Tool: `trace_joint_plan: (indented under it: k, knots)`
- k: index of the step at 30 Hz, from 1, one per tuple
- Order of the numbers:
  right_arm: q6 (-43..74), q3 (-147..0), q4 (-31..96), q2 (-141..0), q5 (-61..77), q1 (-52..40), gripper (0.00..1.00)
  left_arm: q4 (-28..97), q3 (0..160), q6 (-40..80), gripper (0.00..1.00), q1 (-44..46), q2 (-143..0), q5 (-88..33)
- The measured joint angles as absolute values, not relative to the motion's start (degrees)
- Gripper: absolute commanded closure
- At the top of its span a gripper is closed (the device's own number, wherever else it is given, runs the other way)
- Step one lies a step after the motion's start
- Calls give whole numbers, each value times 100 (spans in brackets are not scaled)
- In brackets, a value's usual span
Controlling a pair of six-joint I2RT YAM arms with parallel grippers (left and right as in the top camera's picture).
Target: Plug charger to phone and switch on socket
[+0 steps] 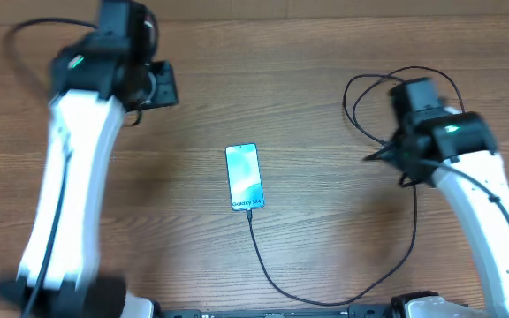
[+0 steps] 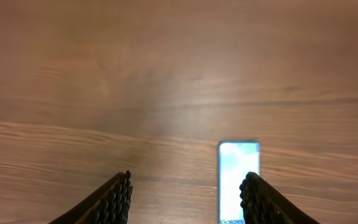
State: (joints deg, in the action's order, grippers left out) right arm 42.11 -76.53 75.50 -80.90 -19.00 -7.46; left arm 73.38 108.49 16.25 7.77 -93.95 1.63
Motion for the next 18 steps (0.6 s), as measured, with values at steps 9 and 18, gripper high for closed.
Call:
trace_joint_plan:
  k: [9,18]
  knots:
    - [4252,-7655,6475,-8409,-1763,1347,96,8390,10951,1651,28,941,-6930,851]
    - [3570,-7655,5861,-9758,-908,2786,96,9627,10949,2252,0,941,-5752,1555]
